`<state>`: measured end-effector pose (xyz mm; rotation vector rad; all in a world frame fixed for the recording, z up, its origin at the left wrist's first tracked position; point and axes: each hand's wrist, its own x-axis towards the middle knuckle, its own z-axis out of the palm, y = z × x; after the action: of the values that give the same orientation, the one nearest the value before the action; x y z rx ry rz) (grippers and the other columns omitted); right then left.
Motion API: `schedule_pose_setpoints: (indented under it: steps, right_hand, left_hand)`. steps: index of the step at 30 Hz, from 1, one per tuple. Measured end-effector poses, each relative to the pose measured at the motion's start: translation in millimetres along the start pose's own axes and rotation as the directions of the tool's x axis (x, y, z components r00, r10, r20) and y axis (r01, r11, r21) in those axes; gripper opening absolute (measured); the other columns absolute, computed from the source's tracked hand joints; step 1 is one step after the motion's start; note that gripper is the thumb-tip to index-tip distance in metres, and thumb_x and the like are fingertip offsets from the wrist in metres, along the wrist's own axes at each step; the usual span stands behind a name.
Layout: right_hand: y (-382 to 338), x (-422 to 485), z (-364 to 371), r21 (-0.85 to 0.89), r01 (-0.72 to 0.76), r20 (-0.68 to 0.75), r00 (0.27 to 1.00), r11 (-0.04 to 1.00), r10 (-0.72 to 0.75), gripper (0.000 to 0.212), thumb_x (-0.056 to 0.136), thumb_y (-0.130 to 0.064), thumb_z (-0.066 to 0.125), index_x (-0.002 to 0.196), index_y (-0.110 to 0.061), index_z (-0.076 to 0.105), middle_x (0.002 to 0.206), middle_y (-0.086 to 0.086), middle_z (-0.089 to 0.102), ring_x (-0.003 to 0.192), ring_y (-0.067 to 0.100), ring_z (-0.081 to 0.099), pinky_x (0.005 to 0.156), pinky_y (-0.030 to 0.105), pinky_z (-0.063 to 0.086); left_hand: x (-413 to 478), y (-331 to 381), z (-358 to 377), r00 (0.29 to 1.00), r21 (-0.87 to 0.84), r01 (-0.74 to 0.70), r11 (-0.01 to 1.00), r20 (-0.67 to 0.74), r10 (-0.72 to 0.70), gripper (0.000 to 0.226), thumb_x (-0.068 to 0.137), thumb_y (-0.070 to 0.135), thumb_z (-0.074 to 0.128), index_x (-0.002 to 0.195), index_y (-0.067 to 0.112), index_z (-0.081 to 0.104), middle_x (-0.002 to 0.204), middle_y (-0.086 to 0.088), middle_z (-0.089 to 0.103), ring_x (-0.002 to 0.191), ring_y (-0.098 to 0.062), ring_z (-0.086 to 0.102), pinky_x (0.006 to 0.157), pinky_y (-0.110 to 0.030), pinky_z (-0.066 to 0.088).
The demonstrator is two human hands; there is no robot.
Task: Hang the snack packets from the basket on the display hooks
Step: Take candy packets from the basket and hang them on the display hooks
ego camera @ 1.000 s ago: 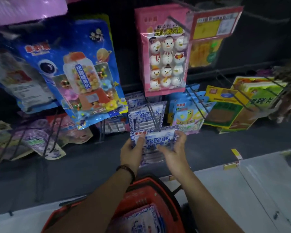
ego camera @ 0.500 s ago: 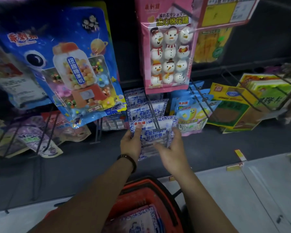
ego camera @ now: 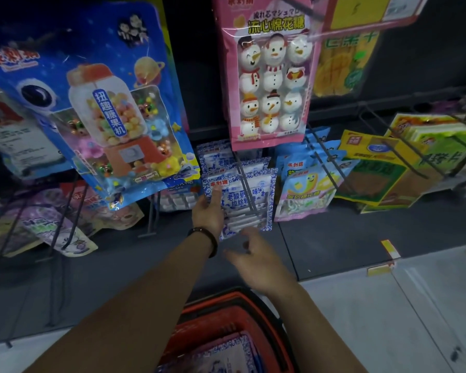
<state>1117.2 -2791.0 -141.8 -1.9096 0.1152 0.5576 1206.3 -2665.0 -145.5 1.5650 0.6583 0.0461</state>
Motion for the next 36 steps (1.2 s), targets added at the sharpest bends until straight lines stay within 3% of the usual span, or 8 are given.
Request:
schedule_pose_setpoints:
  steps: [7, 13, 17, 21, 24, 28, 31, 36]
  right_hand:
    - [4, -11, 9, -0.355, 0.027, 0.106, 0.994, 0.935, 0.011, 0.058, 0.098, -0.044, 0.063, 0.150, -0.019, 0.052, 0.149, 0.009, 0.059, 0.135, 0.026, 0.057, 0.095, 0.021, 0.036]
    - [11, -35, 30, -0.468, 0.084, 0.098, 0.994, 0.880, -0.042, 0.014, 0.098, -0.037, 0.063, 0.103, -0.026, 0.069, 0.111, 0.000, 0.076, 0.104, 0.022, 0.070, 0.089, 0.035, 0.056]
    - [23, -52, 65, -0.540, 0.116, 0.203, 0.979, 0.833, -0.004, 0.016, 0.094, -0.043, 0.064, 0.094, -0.028, 0.069, 0.099, -0.004, 0.076, 0.094, 0.019, 0.070, 0.079, 0.031, 0.053]
    - [49, -70, 96, -0.595, 0.057, 0.295, 0.944, 0.802, 0.152, 0.018, 0.099, -0.041, 0.065, 0.092, -0.025, 0.070, 0.097, -0.002, 0.072, 0.094, 0.018, 0.067, 0.079, 0.030, 0.049]
    - [73, -76, 104, -0.673, -0.066, 0.301, 0.886, 0.737, 0.354, 0.031, 0.101, -0.042, 0.064, 0.082, -0.017, 0.068, 0.093, 0.009, 0.071, 0.090, 0.025, 0.066, 0.071, 0.034, 0.047]
    - [111, -74, 116, -0.737, -0.219, 0.134, 0.880, 0.640, 0.456, 0.031, 0.100, -0.028, 0.064, 0.116, -0.004, 0.075, 0.126, 0.021, 0.072, 0.113, 0.030, 0.070, 0.084, 0.030, 0.051]
    - [139, -73, 135, -0.788, -0.239, 0.085, 0.871, 0.567, 0.485, 0.053, 0.104, -0.029, 0.063, 0.150, -0.005, 0.051, 0.151, 0.020, 0.056, 0.136, 0.031, 0.058, 0.104, 0.031, 0.046]
    - [177, -66, 168, -0.874, -0.055, 0.137, 0.926, 0.483, 0.353, 0.056, 0.103, -0.016, 0.052, 0.156, -0.007, 0.035, 0.157, 0.020, 0.044, 0.136, 0.033, 0.054, 0.108, 0.036, 0.046]
  left_hand:
    - [-8, -3, -21, 0.990, 0.028, 0.119, 0.992, 0.069, -0.121, 0.032, 0.108, 0.035, 0.054, 0.099, 0.005, 0.059, 0.084, -0.006, 0.060, 0.051, -0.016, 0.052, 0.053, -0.027, 0.045]
    - [-74, -19, -108, 0.934, 0.370, -0.126, 0.921, 0.357, -0.015, 0.013, 0.102, 0.016, 0.066, 0.110, 0.007, 0.068, 0.095, -0.007, 0.070, 0.079, -0.025, 0.068, 0.082, -0.043, 0.059]
    - [-120, -38, -194, 0.770, 0.577, -0.438, 0.689, 0.637, -0.044, 0.006, 0.100, 0.026, 0.068, 0.097, 0.024, 0.073, 0.094, 0.010, 0.076, 0.092, -0.009, 0.073, 0.087, -0.026, 0.056]
    - [-152, -72, -279, 0.756, 0.659, -0.533, 0.530, 0.653, -0.052, 0.008, 0.096, 0.022, 0.070, 0.093, 0.028, 0.074, 0.087, 0.024, 0.072, 0.087, 0.012, 0.065, 0.079, -0.010, 0.046]
    - [-158, -105, -316, 0.762, 0.745, -0.493, 0.450, 0.619, -0.190, 0.010, 0.096, 0.023, 0.068, 0.102, 0.027, 0.074, 0.100, 0.011, 0.076, 0.093, -0.001, 0.069, 0.085, -0.025, 0.052]
    - [-149, -122, -310, 0.575, 0.687, -0.618, 0.382, 0.726, -0.377, 0.021, 0.099, 0.038, 0.059, 0.117, 0.036, 0.069, 0.117, 0.015, 0.071, 0.087, 0.006, 0.059, 0.072, 0.007, 0.032]
    - [-137, -129, -293, 0.588, 0.674, -0.630, 0.385, 0.738, -0.331, 0.017, 0.102, 0.039, 0.058, 0.110, 0.027, 0.067, 0.116, 0.002, 0.074, 0.096, -0.008, 0.065, 0.073, -0.013, 0.039]
    - [-118, -134, -290, 0.650, 0.752, -0.550, 0.364, 0.659, -0.380, 0.027, 0.101, 0.041, 0.057, 0.113, 0.021, 0.071, 0.116, -0.001, 0.072, 0.105, -0.023, 0.066, 0.081, -0.027, 0.042]
